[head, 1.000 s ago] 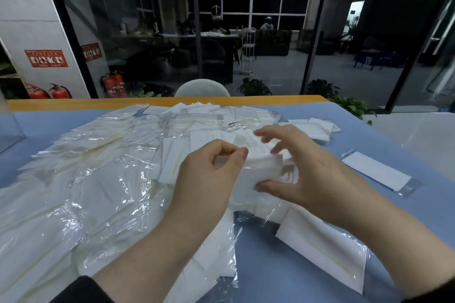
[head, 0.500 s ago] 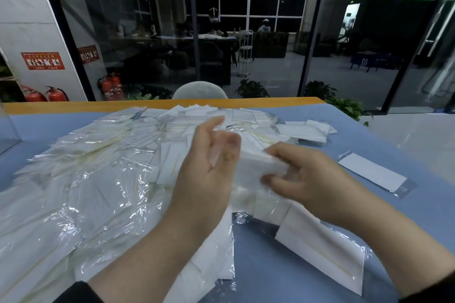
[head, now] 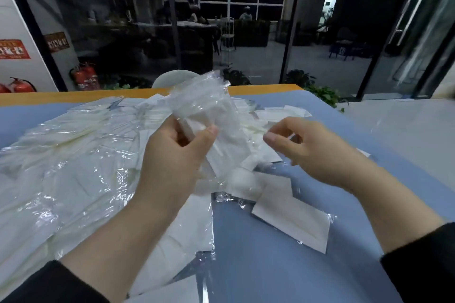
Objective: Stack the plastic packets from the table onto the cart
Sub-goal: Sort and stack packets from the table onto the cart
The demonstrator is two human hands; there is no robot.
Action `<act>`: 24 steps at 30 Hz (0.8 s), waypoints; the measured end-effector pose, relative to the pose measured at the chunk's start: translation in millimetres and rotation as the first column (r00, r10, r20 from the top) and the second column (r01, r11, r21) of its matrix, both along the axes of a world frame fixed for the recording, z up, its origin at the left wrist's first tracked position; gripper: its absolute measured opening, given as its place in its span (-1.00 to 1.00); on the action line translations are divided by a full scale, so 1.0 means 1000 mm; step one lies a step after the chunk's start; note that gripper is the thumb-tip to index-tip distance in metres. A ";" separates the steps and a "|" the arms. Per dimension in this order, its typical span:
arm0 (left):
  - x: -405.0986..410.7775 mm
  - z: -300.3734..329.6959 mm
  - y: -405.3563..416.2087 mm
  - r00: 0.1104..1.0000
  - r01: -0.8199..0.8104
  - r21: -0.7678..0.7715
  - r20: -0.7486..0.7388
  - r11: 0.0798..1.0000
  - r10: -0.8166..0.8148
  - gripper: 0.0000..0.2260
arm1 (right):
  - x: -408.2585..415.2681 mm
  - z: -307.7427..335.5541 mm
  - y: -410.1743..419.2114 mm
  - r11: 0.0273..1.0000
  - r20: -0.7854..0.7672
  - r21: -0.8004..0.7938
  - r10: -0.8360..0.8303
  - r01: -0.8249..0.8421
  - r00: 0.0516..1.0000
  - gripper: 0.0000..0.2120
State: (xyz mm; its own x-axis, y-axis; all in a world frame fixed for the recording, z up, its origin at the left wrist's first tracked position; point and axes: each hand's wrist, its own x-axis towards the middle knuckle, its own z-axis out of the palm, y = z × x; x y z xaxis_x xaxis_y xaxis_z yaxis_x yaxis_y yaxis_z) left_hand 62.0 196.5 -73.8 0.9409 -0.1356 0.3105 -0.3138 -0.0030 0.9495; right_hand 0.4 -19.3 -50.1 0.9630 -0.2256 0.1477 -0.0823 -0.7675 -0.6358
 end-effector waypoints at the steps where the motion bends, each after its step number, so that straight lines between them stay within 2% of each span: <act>1: -0.001 0.000 0.002 0.997 -0.011 0.096 0.072 0.995 0.004 -0.85 | -0.010 0.003 -0.006 0.990 -0.161 -0.139 -0.013 -0.010 0.987 -0.41; 3: -0.005 0.000 0.001 0.987 0.017 0.280 0.146 0.960 -0.060 -0.79 | -0.030 0.003 -0.012 0.956 -0.437 -0.277 -0.031 -0.101 0.899 -0.44; 4: -0.007 -0.001 0.000 0.984 0.037 0.363 0.148 0.931 -0.096 -0.77 | -0.040 0.002 -0.011 0.942 -0.510 -0.304 -0.038 -0.139 0.859 -0.45; 6: -0.008 -0.002 -0.004 0.981 0.061 0.494 0.128 0.867 -0.142 -0.77 | -0.052 -0.002 -0.007 0.920 -0.546 -0.348 -0.044 -0.179 0.836 -0.45; 8: -0.009 -0.003 -0.005 0.979 0.089 0.531 0.111 0.843 -0.173 -0.76 | -0.056 -0.006 -0.002 0.926 -0.525 -0.346 -0.054 -0.155 0.850 -0.46; 13: -0.010 -0.003 -0.002 0.980 0.135 0.434 0.074 0.891 -0.184 -0.83 | -0.053 -0.009 0.004 0.952 -0.512 -0.284 -0.049 -0.115 0.858 -0.51; 16: -0.008 -0.002 0.001 0.990 0.087 0.326 0.079 0.941 -0.119 -0.83 | -0.054 -0.004 0.004 0.938 -0.475 -0.332 -0.077 -0.097 0.877 -0.71; 20: -0.008 0.004 0.003 0.990 0.078 0.164 0.106 0.983 -0.096 -0.84 | -0.047 0.008 -0.034 0.961 -0.247 -0.175 -0.255 0.216 0.935 -0.74; 24: -0.015 0.017 -0.004 0.991 0.097 0.069 0.084 0.993 -0.103 -0.85 | -0.029 0.003 -0.086 0.913 -0.282 -0.237 -0.392 0.332 0.876 -0.68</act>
